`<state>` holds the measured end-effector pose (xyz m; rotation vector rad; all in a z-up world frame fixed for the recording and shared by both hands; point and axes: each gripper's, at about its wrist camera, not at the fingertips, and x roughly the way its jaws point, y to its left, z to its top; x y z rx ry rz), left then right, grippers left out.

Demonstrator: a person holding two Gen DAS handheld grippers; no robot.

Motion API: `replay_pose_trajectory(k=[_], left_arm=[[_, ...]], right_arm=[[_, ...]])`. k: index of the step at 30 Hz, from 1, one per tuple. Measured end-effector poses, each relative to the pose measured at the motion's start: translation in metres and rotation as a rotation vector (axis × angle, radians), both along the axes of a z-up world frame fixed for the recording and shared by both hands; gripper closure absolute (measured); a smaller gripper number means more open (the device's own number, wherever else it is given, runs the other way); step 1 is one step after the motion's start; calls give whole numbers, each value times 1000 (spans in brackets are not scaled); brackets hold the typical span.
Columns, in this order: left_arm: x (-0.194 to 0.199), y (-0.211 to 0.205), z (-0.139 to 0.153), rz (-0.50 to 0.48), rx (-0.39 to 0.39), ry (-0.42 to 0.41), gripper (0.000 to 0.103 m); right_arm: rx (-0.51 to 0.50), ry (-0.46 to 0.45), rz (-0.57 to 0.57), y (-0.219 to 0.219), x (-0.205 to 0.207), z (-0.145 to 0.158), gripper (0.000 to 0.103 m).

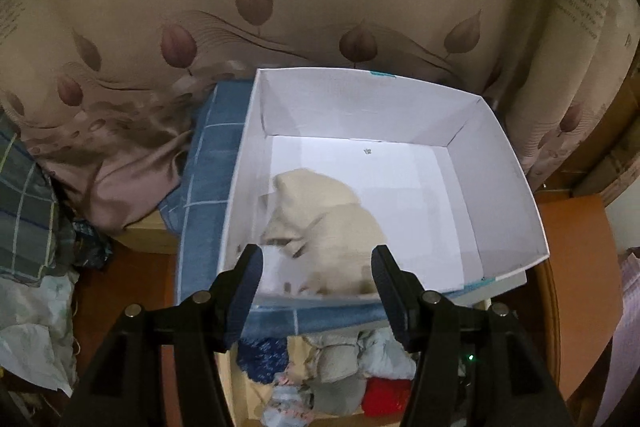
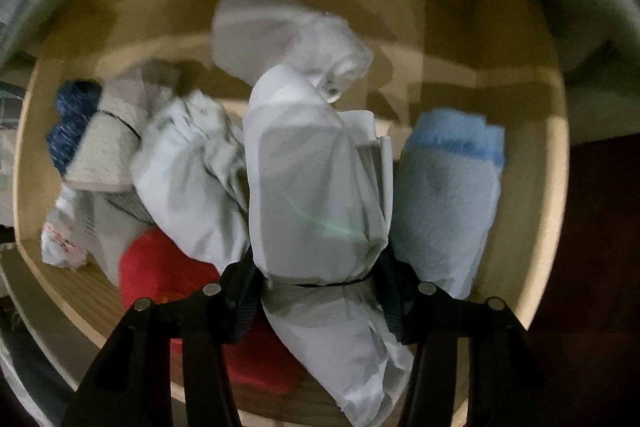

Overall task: Take underwear out of drawer
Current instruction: 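Lift the white roll with the right tool and drop it into the white box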

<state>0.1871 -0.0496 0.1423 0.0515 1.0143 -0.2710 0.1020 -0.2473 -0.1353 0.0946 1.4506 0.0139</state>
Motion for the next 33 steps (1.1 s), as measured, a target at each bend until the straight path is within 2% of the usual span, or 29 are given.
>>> replay_pose_trajectory(k=[3, 8, 12, 16, 25, 33], left_arm=[[-10, 11, 6, 0, 8, 2, 45], [-35, 31, 11, -4, 70, -44, 45], [-59, 41, 3, 1, 139, -85, 45], [-82, 56, -20, 45, 161, -108, 45], [-114, 81, -107, 232, 111, -25, 45], [-126, 65, -150, 244, 170, -28, 45]], right_arm=[[23, -100, -11, -2, -6, 19, 56], [97, -154, -31, -8, -18, 41, 56], [140, -240, -8, -8, -34, 69, 57], [181, -296, 39, 3, -43, 99, 57], [185, -406, 118, 18, -62, 168, 57], [175, -521, 85, 14, -30, 245, 57]])
